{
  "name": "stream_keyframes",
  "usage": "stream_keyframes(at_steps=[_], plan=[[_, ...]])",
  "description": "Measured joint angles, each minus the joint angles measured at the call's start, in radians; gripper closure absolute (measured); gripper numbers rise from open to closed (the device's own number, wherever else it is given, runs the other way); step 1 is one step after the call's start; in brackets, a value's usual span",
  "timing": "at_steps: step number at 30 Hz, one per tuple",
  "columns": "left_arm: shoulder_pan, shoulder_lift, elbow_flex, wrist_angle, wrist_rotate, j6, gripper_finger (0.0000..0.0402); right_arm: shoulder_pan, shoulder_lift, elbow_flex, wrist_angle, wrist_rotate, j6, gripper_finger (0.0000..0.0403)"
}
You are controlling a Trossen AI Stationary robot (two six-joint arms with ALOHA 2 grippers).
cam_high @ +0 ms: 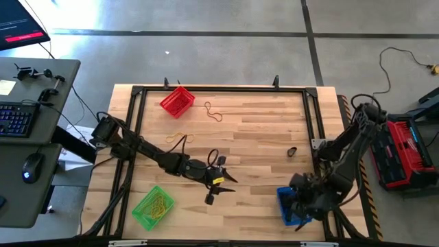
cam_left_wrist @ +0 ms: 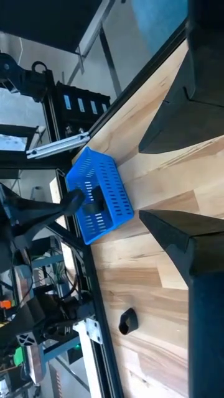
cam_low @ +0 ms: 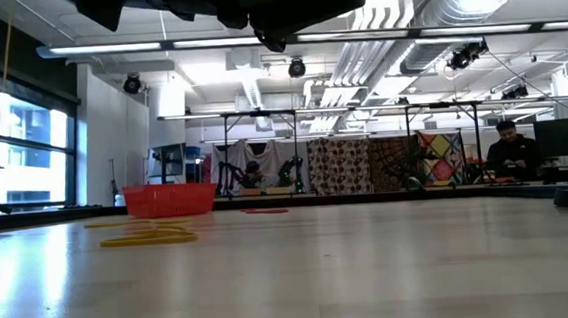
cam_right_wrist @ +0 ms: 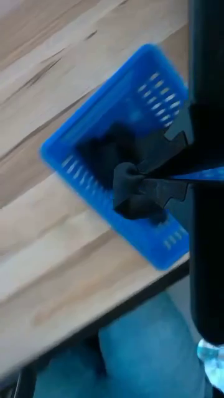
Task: Sort rubber bands into baskets
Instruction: Put the black rubber band into the blue basket
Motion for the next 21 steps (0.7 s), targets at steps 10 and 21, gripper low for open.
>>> stream_keyframes(at_steps=[10,21], plan=[[0.016,0.0,0.0,-0.023,-0.015,-0.008,0.0251,0.003,0.076,-0.001,-0.05,-0.133,0.068,0.0394],[0.036,-0.018,0.0,-0.087,-0.045,-0.022,0.0255,0.003,0.092,-0.001,-0.049,-0.171,0.062,0.0306]])
